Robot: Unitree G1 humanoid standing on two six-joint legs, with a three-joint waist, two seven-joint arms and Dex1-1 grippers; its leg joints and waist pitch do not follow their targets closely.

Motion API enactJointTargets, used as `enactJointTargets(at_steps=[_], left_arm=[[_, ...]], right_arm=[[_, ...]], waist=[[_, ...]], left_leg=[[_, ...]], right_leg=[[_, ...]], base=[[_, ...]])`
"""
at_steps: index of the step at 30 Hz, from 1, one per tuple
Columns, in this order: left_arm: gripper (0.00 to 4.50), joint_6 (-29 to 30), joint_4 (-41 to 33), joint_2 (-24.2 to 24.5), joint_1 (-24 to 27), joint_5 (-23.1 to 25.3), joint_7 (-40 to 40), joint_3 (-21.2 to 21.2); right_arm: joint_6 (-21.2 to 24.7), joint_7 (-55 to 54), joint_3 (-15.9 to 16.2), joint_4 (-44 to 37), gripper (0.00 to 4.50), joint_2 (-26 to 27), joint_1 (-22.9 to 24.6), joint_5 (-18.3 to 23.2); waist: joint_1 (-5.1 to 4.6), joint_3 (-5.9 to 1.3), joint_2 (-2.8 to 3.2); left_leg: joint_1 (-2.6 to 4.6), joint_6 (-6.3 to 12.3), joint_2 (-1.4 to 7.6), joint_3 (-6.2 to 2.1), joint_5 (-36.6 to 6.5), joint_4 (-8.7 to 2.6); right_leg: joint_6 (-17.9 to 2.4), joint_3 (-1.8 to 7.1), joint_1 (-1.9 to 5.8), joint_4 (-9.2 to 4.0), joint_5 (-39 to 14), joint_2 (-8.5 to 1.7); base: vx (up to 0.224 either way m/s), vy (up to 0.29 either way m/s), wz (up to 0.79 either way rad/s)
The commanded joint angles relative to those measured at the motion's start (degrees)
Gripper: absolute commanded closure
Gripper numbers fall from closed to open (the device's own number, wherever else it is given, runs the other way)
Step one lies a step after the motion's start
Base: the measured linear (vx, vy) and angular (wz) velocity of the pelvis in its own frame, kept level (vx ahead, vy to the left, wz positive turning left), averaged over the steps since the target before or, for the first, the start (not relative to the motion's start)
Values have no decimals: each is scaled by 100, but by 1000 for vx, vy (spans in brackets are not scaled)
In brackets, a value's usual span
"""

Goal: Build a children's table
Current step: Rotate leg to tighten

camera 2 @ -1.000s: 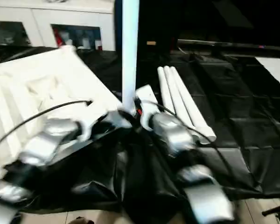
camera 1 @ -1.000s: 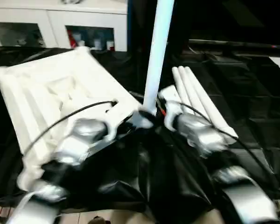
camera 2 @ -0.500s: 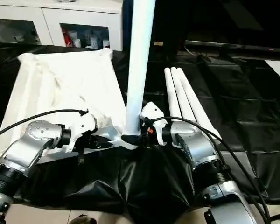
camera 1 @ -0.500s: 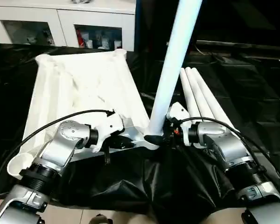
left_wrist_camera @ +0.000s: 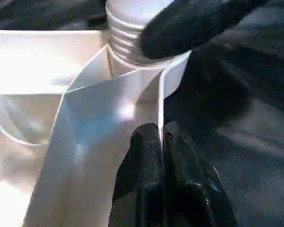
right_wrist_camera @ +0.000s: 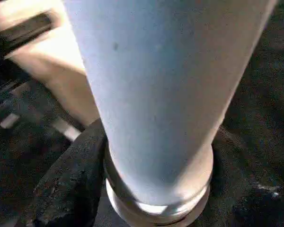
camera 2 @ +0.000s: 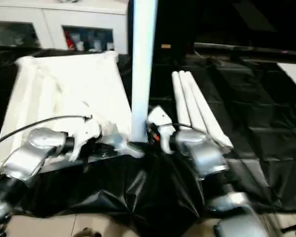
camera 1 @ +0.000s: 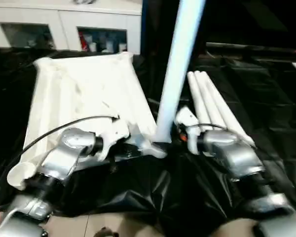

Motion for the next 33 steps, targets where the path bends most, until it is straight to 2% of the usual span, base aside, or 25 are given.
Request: enactJointTargets(at_steps=[1,3,6,8,9,12,14,17,20,24,28,30,33], left_arm=[[450,178,50,-266,-233,-8,519,149],[450,390,197,-480,-380,56,960,237],[450,609,394,-836,-628,222,1643,302],[450,618,430,-913,-682,277,1764,286],[450,658,462,-1048,-766,332,1918,258],[450,621,389,-1141,-792,340,1934,185],[450,604,365,-1148,-786,338,1917,174],[450,427,230,-1030,-642,292,1629,87],[450,187,155,-915,-552,282,1383,14],[450,-14,78,-756,-430,276,1091,-65],[450,-166,-98,-444,-249,122,438,-143],[450,-335,-168,-321,-176,61,194,-159],[450,-457,-229,-203,-108,10,5,-170]], right_arm=[[154,-434,20,378,177,233,-51,11],[176,-972,-162,723,177,499,-213,56],[122,-1819,-405,1397,177,1005,-590,139],[60,-1986,-438,1566,177,1125,-692,117],[-86,-2092,-490,1815,121,1315,-842,89],[-145,-1934,-558,1955,102,1425,-966,127],[-165,-1891,-550,1959,72,1421,-982,116],[-361,-1685,-374,1928,58,1238,-998,-105],[-461,-1473,-306,1877,58,1107,-988,-151],[-693,-1026,-165,1797,58,859,-946,-293],[-806,275,217,1086,58,192,-589,-334],[-823,659,301,838,58,-52,-451,-294],[-854,916,330,687,58,-233,-354,-261]], waist=[[-18,-386,70],[-33,-393,96],[-62,-423,92],[-76,-419,86],[-68,-429,90],[-60,-437,80],[-62,-434,80],[-70,-420,81],[-73,-424,84],[-80,-431,89],[-40,-423,60],[-33,-424,61],[-22,-412,68]], left_leg=[[134,-259,118,-47,-1669,-436],[127,-264,118,-52,-1630,-436],[109,-239,108,-45,-1472,-416],[95,-240,100,-49,-1433,-423],[100,-209,108,-41,-1394,-412],[86,-123,107,-36,-1312,-412],[89,-70,112,-30,-1264,-411],[87,-72,111,-30,-1386,-419],[83,-70,113,-41,-1393,-421],[72,-1,124,-26,-1276,-407],[76,82,140,-23,-1286,-412],[85,118,139,-15,-1264,-406],[100,93,145,-15,-1373,-414]], right_leg=[[-1071,243,217,-519,-1710,-405],[-1081,244,219,-510,-1608,-404],[-1163,244,239,-481,-1232,-402],[-1173,233,247,-475,-1192,-389],[-1177,236,245,-472,-1077,-397],[-1201,232,270,-456,-860,-392],[-1234,229,269,-453,-747,-392],[-1228,228,267,-473,-927,-396],[-1217,225,270,-479,-969,-401],[-1321,231,281,-443,-642,-397],[-1297,229,298,-453,-664,-390],[-1333,234,280,-448,-628,-392],[-1341,233,261,-470,-850,-396]], base=[[0,0,0],[0,0,0],[0,0,0],[0,0,0],[0,0,0],[0,0,0],[0,0,0],[0,0,0],[0,0,0],[0,0,0],[0,0,0],[0,0,0],[0,0,0]])
